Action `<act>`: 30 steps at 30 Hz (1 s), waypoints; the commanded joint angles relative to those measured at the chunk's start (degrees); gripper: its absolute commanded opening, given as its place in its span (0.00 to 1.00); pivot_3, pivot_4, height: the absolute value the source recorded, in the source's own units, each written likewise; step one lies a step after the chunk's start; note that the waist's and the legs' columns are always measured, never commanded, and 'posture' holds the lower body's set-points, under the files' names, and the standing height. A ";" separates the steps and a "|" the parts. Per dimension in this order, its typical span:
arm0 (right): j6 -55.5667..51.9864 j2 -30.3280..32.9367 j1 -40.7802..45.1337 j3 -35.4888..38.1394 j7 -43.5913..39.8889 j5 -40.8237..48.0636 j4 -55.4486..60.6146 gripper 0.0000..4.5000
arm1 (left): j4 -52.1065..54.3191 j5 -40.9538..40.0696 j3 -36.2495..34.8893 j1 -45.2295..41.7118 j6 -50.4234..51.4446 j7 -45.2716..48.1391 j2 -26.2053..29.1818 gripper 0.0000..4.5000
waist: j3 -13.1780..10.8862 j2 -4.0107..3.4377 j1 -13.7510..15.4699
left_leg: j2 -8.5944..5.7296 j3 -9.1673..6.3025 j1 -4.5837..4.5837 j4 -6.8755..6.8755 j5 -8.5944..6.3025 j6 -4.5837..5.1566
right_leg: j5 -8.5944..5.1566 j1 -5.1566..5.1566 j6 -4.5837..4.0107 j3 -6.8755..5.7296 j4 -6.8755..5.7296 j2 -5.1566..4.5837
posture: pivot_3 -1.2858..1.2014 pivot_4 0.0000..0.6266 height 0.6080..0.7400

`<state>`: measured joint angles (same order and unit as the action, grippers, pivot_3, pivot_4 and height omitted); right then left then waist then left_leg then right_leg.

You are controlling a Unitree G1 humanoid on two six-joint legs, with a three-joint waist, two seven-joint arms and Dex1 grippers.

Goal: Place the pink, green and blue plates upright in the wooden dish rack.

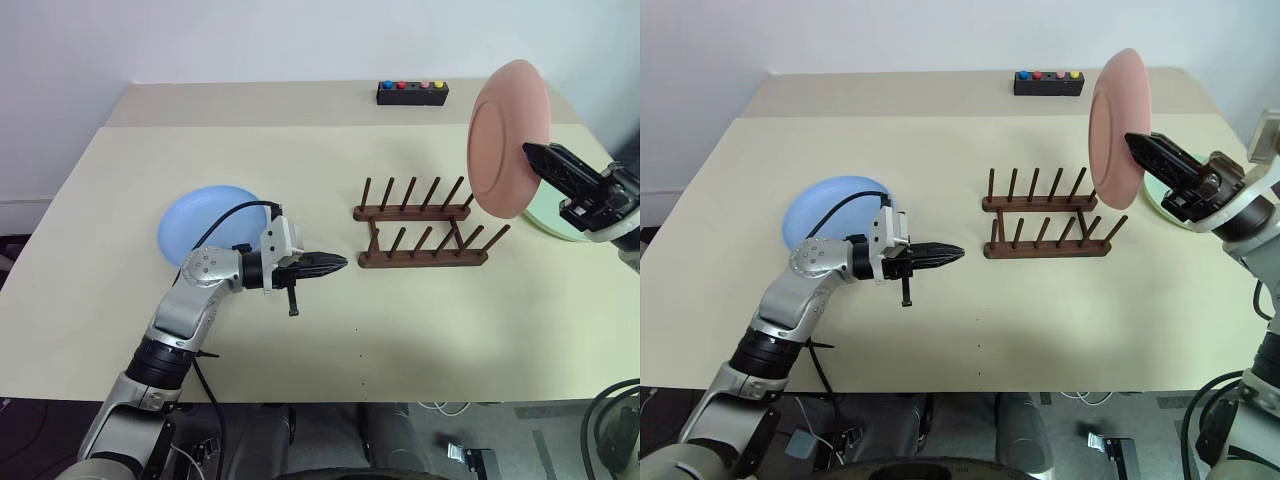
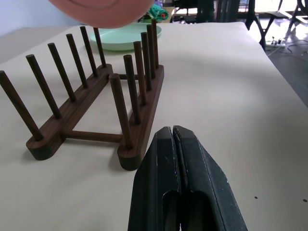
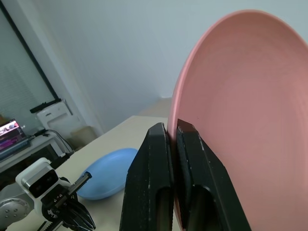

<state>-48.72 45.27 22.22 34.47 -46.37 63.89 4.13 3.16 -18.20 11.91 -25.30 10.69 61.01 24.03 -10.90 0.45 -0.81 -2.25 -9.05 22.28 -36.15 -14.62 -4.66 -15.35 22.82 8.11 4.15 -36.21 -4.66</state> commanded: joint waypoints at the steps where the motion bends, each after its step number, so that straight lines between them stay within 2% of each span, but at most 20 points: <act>1: 0.13 1.19 -0.05 1.43 -0.72 1.00 0.11 0.02 | 1.85 -0.48 -0.91 0.48 -0.97 0.02 0.49 0.00 | 0.00 0.00 -0.01 | 0.00 0.00 0.00 0.00 0.00 0.00 | 0.00 0.00 0.00 0.00 0.00 0.00 | 0.52 0.24 1.00; 21: 0.61 0.84 -2.52 2.08 -0.88 0.70 -0.78 0.02 | 0.78 0.39 -0.11 0.37 -2.20 0.15 0.63 0.00 | 0.00 -0.01 0.01 | 0.00 0.00 0.00 -0.02 0.00 0.00 | 0.00 -0.01 0.00 0.00 0.00 0.00 | 0.52 0.24 1.00; 24: 0.69 0.82 -2.72 2.30 -0.76 0.99 -0.66 0.20 | 0.84 0.39 -0.10 0.37 -2.10 0.08 0.61 0.00 | 0.00 -0.01 0.01 | 0.00 0.00 0.00 -0.02 0.00 0.00 | 0.00 -0.01 0.00 0.00 0.00 0.00 | 0.52 0.24 1.00; 26: 0.92 0.87 -2.80 2.45 -0.49 0.90 -0.57 0.40 | 0.94 0.38 -0.10 0.36 -1.99 0.01 0.58 0.00 | 0.00 -0.01 0.01 | 0.00 0.00 0.00 -0.01 0.00 0.00 | 0.00 -0.01 0.00 0.00 0.00 0.00 | 0.52 0.24 1.00; 30: 1.51 0.93 -3.39 3.48 -0.01 1.05 0.11 0.86 | 1.21 0.33 -0.12 0.42 -1.77 -0.16 0.57 0.00 | 0.00 -0.01 0.00 | 0.00 0.00 0.00 -0.01 0.00 0.00 | 0.00 -0.01 0.00 0.00 -0.01 0.00 | 0.52 0.24 1.00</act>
<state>-48.31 45.38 18.59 35.27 -46.43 63.95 2.99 3.05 -17.83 12.18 -24.42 9.59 61.00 24.57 -10.90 0.44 -0.81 -2.25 -9.05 22.28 -36.16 -14.62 -4.66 -15.35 22.81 8.11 4.15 -36.22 -4.66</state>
